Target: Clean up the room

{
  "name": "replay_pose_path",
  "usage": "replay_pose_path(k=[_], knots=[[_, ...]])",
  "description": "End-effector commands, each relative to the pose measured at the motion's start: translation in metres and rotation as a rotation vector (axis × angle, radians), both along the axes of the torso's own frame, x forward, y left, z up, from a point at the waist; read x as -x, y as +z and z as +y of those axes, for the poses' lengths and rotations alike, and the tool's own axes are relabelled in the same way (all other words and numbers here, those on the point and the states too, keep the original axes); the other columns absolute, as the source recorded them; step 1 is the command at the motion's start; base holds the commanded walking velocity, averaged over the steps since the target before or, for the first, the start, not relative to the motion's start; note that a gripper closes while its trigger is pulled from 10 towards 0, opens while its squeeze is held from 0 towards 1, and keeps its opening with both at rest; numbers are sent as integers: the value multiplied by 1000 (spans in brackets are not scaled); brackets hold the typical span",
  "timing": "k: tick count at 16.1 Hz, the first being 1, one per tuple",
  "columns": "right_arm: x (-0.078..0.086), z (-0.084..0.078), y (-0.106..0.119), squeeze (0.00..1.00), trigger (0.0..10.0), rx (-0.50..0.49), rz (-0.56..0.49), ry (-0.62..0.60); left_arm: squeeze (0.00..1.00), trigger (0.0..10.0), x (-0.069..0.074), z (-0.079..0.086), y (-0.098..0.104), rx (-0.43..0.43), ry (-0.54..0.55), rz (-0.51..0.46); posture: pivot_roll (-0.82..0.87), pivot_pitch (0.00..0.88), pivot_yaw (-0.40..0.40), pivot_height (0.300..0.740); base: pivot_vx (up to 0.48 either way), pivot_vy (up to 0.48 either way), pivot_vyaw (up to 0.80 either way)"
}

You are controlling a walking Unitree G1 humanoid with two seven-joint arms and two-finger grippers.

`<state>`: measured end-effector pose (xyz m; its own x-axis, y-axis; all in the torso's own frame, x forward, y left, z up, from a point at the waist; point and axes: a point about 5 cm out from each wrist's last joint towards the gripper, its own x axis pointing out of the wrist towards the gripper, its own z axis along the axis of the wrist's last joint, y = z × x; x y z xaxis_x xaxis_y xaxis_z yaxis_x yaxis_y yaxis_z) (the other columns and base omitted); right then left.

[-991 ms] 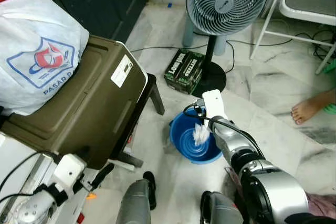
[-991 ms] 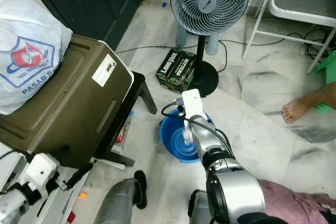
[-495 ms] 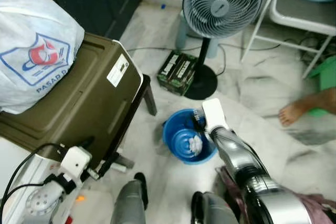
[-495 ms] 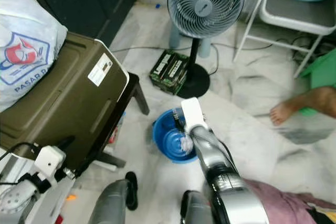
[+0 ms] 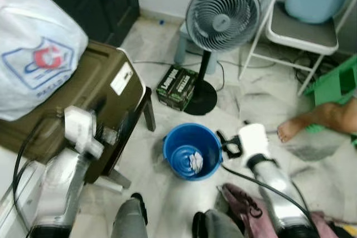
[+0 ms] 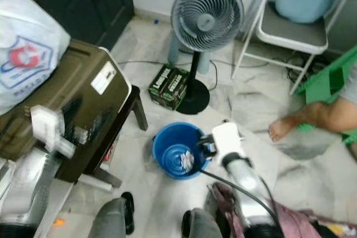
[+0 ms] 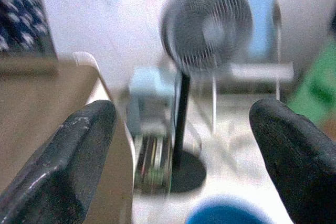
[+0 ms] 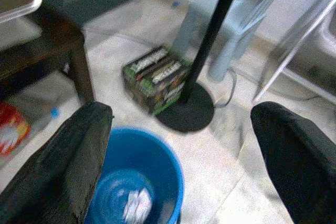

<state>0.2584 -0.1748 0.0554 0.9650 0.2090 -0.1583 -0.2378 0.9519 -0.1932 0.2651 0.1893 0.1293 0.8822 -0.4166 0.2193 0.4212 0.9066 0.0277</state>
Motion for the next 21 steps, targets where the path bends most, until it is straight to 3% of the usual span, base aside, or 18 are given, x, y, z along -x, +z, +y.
replay_pose_path(k=[1, 2, 4, 5, 8, 11, 12, 14, 17, 21], knots=[[8, -7, 2, 1000, 10000, 0, 21, -17, 0, 10000, -11, -12, 23, 66, -8, -1, -22, 90, -32, 740, 0, 0, 0], [13, -8, 1, 1000, 10000, 9, 41, -18, 0, 10000, -18, -26, 42, 94, -29, -17, -22, 90, -32, 740, 0, 0, 0], [13, -10, 4, 1000, 10000, -7, 17, -21, 0, 10000, -21, -44, 57, 109, -46, -33, -39, 69, -27, 740, 0, 0, 0], [11, -10, 9, 0, 10000, 4, -16, -29, 0, 10000, -20, -44, 49, 60, 16, 1, -44, 51, -23, 740, 0, 0, 0], [14, -9, 21, 0, 10000, 1, -65, -51, 0, 10000, -12, -34, 28, -80, 119, 28, -54, 27, -25, 740, 0, 0, 0], [18, -6, 29, 0, 10000, -1, -96, -48, 0, 10000, -4, -21, 3, -144, 224, 89, -64, 20, -35, 740, 0, 0, 800], [16, -3, 31, 0, 10000, -3, -102, -39, 0, 10000, -4, -12, -10, -210, 342, 123, -64, 21, -38, 740, 0, 0, 800], [12, -1, 33, 0, 10000, 1, -107, -27, 0, 10000, 0, -11, -21, -253, 349, 147, -74, 25, -33, 740, 0, 0, 800], [-2, -3, 44, 0, 10000, 17, -145, -28, 0, 10000, 3, -15, -30, -245, 352, 151, -78, 35, -39, 740, 0, 0, 800], [-7, 2, 50, 0, 10000, 16, -162, -3, 0, 10000, -1, -14, -29, -232, 379, 134, -66, 58, -58, 740, 0, 0, 800]])
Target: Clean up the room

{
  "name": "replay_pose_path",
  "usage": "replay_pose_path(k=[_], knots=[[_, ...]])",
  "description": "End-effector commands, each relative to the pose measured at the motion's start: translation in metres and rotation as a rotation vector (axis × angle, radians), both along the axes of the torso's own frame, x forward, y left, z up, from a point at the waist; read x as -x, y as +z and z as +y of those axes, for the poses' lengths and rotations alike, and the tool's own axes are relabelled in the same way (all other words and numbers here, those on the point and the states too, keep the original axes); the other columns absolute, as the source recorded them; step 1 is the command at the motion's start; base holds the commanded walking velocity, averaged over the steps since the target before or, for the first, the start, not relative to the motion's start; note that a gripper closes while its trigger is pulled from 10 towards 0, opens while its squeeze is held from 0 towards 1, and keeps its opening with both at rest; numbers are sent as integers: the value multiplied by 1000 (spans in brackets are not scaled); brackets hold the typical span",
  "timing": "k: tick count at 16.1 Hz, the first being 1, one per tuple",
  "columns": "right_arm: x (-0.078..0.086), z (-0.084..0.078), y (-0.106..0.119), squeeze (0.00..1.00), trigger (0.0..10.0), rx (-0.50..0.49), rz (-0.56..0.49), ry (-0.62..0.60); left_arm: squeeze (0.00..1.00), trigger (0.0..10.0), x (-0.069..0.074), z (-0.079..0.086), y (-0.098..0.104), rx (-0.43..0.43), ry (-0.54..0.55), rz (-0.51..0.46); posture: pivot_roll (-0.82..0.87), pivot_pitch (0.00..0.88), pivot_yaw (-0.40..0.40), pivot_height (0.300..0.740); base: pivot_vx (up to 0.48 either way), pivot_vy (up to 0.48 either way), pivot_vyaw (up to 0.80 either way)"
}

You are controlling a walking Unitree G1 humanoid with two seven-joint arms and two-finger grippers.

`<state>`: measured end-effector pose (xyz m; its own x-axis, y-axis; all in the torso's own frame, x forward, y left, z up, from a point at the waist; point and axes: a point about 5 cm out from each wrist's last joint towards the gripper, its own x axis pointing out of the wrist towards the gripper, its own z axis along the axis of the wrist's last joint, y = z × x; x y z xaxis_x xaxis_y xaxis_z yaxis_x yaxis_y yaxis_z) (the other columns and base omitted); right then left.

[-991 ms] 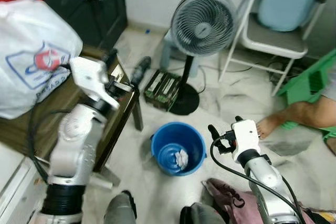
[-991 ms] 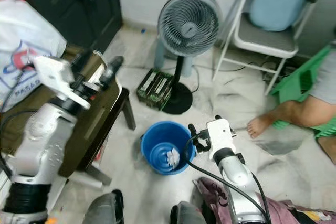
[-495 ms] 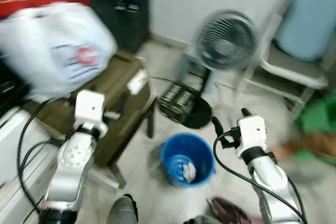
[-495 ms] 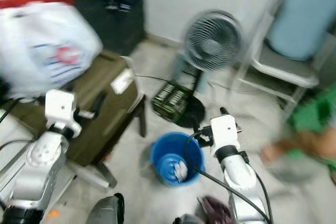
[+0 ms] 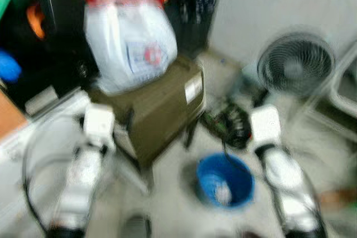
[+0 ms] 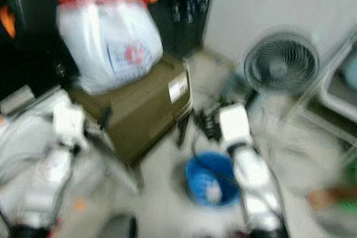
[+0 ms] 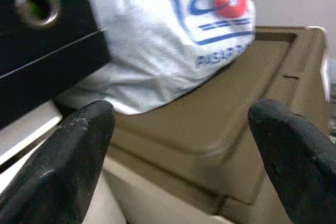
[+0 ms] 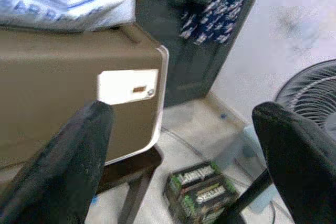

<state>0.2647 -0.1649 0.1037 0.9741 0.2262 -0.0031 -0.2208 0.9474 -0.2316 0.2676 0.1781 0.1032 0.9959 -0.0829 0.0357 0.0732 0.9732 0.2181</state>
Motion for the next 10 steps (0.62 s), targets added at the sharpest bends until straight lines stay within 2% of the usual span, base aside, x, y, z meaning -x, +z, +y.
replay_pose_path(k=[1, 3, 10], knots=[[-2, -6, 3, 0, 10000, 11, -1, -16, 0, 10000, 2, 1, -4, -2, 35, 7, -66, 58, -58, 740, 0, 0, 800], [-1, -4, 1, 0, 10000, 11, 7, -5, 0, 10000, 3, 4, -9, 20, 65, 25, -64, 61, -58, 740, 0, 0, 800], [2, -5, 0, 0, 10000, 17, 12, -8, 0, 10000, 4, 2, -14, 13, 28, 27, -73, 61, -55, 740, 0, 0, 800]])
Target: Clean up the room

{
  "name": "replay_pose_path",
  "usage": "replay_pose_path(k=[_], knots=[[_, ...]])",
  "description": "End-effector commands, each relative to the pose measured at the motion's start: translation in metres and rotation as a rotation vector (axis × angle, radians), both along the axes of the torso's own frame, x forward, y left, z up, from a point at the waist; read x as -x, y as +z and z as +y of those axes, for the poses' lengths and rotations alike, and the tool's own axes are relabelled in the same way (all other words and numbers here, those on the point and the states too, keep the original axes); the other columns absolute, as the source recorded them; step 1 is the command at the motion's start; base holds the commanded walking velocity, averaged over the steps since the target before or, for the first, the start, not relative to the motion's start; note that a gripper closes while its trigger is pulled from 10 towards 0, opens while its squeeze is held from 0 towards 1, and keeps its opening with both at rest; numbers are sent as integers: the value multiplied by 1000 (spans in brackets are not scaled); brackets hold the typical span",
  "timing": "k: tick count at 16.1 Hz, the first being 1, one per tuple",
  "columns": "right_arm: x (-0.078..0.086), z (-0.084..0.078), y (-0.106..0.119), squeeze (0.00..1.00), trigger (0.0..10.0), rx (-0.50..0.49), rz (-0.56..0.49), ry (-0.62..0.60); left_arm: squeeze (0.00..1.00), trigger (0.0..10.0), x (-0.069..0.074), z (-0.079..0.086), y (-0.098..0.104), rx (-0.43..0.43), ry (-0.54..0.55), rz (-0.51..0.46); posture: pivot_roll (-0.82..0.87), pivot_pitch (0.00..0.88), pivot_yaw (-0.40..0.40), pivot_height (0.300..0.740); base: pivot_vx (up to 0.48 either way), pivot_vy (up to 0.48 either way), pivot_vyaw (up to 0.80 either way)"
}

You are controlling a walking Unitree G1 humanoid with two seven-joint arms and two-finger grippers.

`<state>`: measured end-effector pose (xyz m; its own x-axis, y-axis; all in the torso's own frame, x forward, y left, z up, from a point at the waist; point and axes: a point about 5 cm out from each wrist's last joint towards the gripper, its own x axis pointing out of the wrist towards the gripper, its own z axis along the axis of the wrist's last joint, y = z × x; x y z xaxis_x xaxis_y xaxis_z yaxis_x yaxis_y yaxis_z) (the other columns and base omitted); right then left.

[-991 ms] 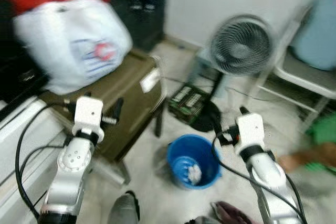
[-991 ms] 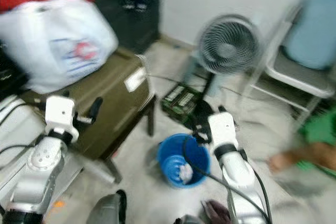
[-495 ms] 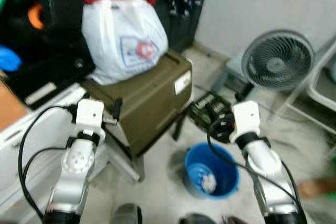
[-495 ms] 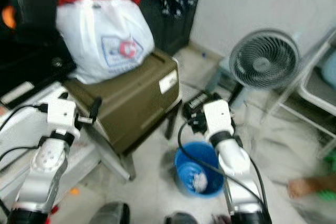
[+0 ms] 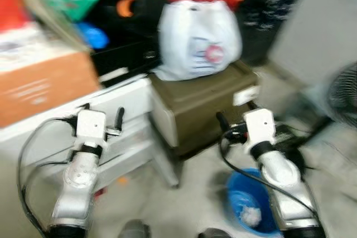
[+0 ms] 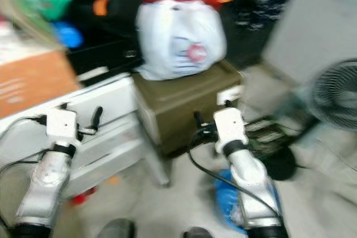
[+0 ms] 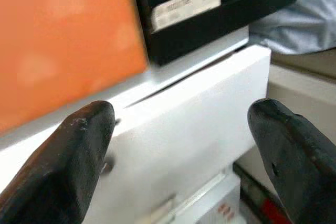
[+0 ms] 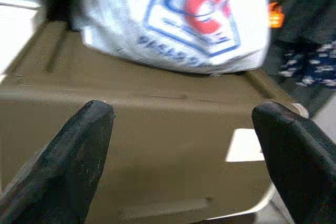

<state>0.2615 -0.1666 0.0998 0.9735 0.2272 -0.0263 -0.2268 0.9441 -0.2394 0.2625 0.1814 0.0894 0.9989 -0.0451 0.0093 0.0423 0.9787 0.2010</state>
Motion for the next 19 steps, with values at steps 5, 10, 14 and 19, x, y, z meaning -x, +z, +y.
replay_pose_path(k=[5, 10, 14, 19], knots=[[26, -14, -3, 0, 10000, 19, 34, -27, 0, 10000, 40, 16, -9, -50, 41, 28, -60, 75, -60, 740, 0, 0, 800], [27, -16, -5, 0, 10000, 19, 47, -37, 0, 10000, 42, 14, -11, -48, 29, 41, -62, 76, -63, 740, 0, 0, 800], [23, -14, -3, 0, 10000, 12, 42, -44, 0, 10000, 38, 11, -10, -41, 7, 43, -62, 76, -63, 740, 0, 0, 256], [23, -11, -4, 0, 10000, 8, 47, -37, 0, 10000, 37, 10, -11, -34, -4, 46, -64, 83, -60, 740, 0, -283, 0]])
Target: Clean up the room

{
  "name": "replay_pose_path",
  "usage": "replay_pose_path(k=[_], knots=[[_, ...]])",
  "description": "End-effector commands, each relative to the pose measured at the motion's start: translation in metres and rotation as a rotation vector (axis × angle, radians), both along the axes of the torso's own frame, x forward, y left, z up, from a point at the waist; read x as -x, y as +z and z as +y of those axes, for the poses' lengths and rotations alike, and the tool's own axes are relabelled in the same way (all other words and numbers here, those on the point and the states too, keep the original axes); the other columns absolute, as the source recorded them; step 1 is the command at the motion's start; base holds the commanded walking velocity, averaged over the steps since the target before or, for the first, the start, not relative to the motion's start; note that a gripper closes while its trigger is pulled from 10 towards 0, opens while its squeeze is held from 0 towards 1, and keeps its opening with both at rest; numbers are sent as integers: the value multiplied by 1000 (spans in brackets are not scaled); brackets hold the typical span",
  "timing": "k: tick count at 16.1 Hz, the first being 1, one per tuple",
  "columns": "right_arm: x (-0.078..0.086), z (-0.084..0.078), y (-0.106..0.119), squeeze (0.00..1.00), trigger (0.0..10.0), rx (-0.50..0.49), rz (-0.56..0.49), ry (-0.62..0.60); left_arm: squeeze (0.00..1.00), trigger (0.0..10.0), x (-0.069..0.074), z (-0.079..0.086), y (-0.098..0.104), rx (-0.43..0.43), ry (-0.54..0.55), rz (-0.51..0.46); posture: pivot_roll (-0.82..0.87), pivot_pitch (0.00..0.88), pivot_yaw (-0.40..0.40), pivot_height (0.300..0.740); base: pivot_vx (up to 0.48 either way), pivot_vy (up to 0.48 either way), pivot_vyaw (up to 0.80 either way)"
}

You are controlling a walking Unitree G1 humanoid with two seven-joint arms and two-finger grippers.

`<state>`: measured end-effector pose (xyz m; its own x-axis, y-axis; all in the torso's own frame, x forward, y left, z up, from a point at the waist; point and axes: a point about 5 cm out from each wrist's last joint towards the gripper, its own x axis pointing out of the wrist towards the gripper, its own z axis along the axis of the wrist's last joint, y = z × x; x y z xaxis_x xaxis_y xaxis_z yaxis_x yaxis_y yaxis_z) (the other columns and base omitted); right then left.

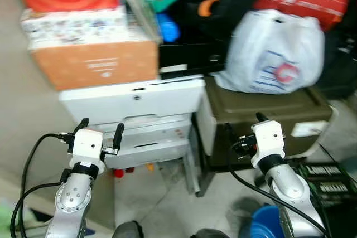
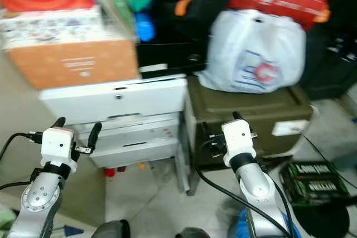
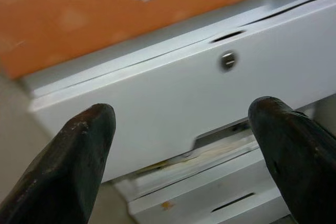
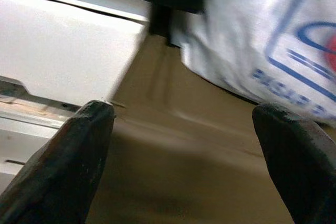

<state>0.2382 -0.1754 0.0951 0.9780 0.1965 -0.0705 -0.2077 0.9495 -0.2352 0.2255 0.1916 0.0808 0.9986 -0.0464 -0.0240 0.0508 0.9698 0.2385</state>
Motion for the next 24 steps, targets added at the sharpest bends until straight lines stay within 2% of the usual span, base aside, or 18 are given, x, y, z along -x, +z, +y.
replay_pose_path(k=[1, 7, 11, 24], knots=[[-1, -2, 1, 0, 10000, 1, 3, -5, 0, 10000, 0, 0, -2, 8, -4, 15, -61, 87, -61, 740, 0, -398, 0], [-2, -1, 1, 0, 10000, -3, 4, -4, 0, 10000, -1, -1, -2, 1, -6, 15, -60, 87, -60, 740, 0, -362, 0], [-2, -1, 1, 0, 10000, -2, 0, -4, 0, 10000, -1, 2, 0, 10, 29, 1, -58, 87, -60, 740, 0, 0, 0], [-4, 2, -2, 0, 10000, 2, 9, 20, 0, 10000, 3, 9, 0, -32, 22, 11, -46, 81, -62, 740, 0, 0, 800]])
